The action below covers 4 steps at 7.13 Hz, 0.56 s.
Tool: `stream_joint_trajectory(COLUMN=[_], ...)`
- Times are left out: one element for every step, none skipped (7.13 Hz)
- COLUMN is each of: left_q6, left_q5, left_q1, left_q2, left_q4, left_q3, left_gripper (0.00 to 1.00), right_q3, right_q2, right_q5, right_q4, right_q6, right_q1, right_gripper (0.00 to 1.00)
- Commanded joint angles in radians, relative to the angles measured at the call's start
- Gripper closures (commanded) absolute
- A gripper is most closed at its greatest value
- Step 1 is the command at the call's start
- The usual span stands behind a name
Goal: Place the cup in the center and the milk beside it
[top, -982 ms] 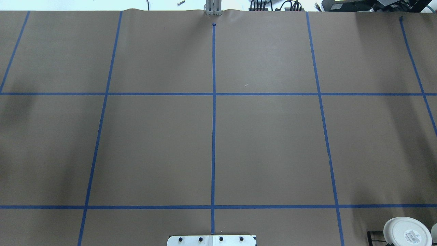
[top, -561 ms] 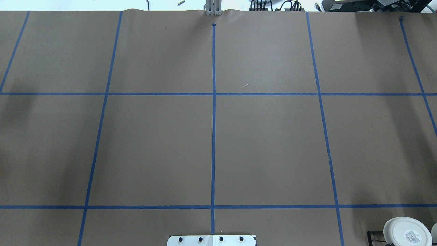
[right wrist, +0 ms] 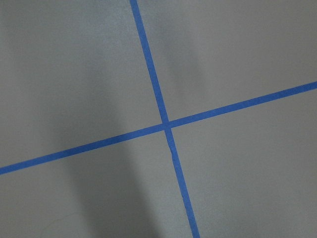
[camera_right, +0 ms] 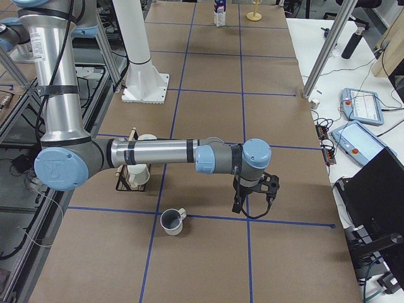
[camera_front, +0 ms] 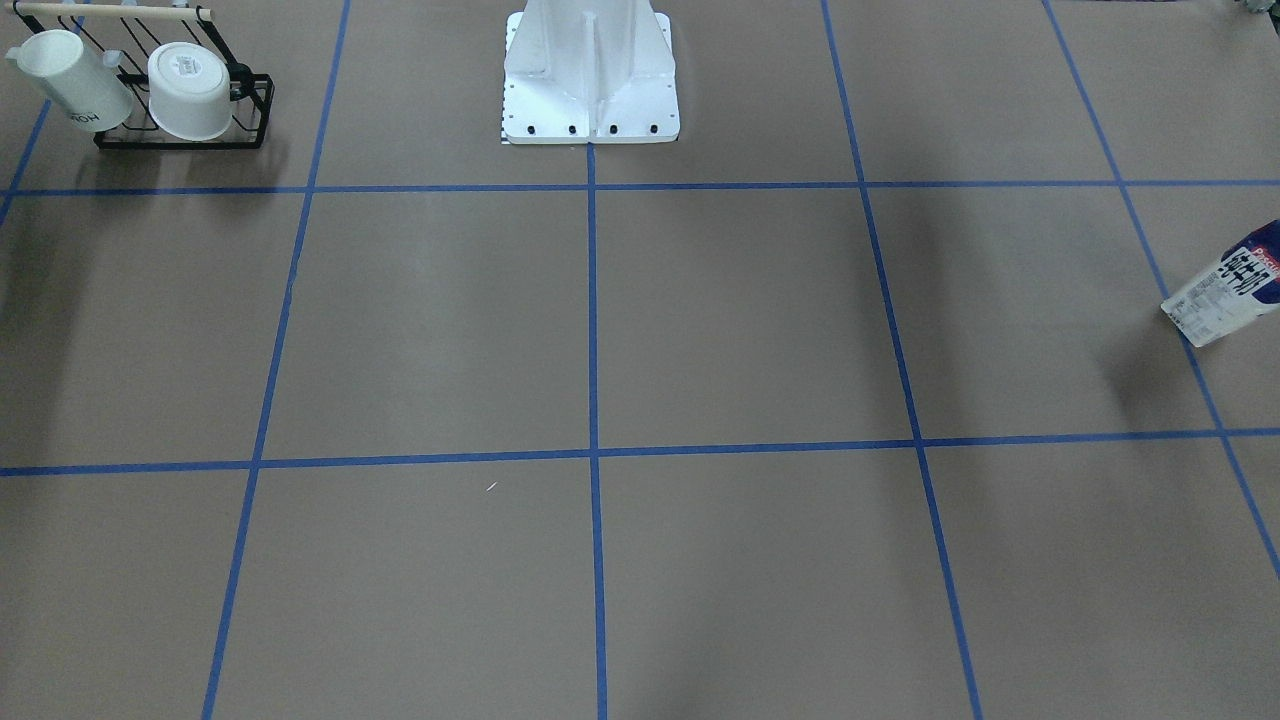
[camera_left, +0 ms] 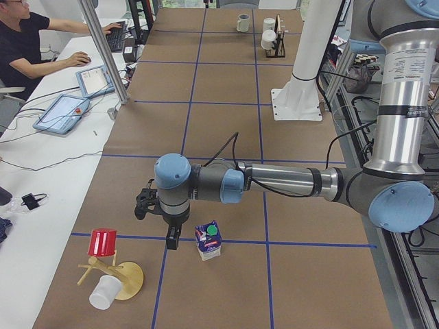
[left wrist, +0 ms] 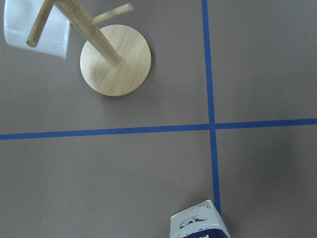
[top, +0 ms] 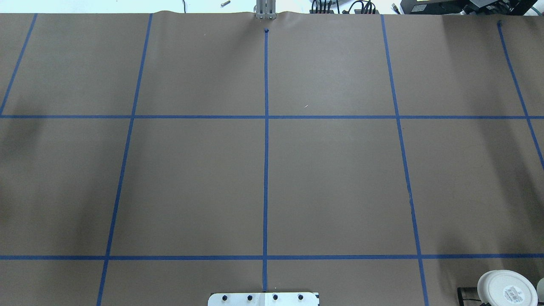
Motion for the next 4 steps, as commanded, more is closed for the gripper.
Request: stream_joint_trajectory(left_q6=[-0.001,-0.001,-0.007,-0.009], left_q5=[-0.001,-0.001,0.001,0.004], left_q1=[0.0,0.002,0.002,0.002], left_q2=[-0.001,0.008,0.016,0.016], left_q4=[-0.007,-0.046,-0.074,-0.076], left_q3=[-0.002,-0.002,0.008,0.011], left_gripper=[0.02,0.02,0.02,0.02], right_q3=[0.016,0.008,0.014,0.008], right_q2=[-0.002,0.021,0.017,0.005], right_q5=[-0.001,0.008,0.01,0.031], right_q4=[0.0,-0.002,-0.009,-0.012], right_q6=[0.008,0.0,0.008,0.009], right_q1=[0.0,-0.005,-0.005,-0.005], right_gripper=[0.0,0.0,0.0,0.0])
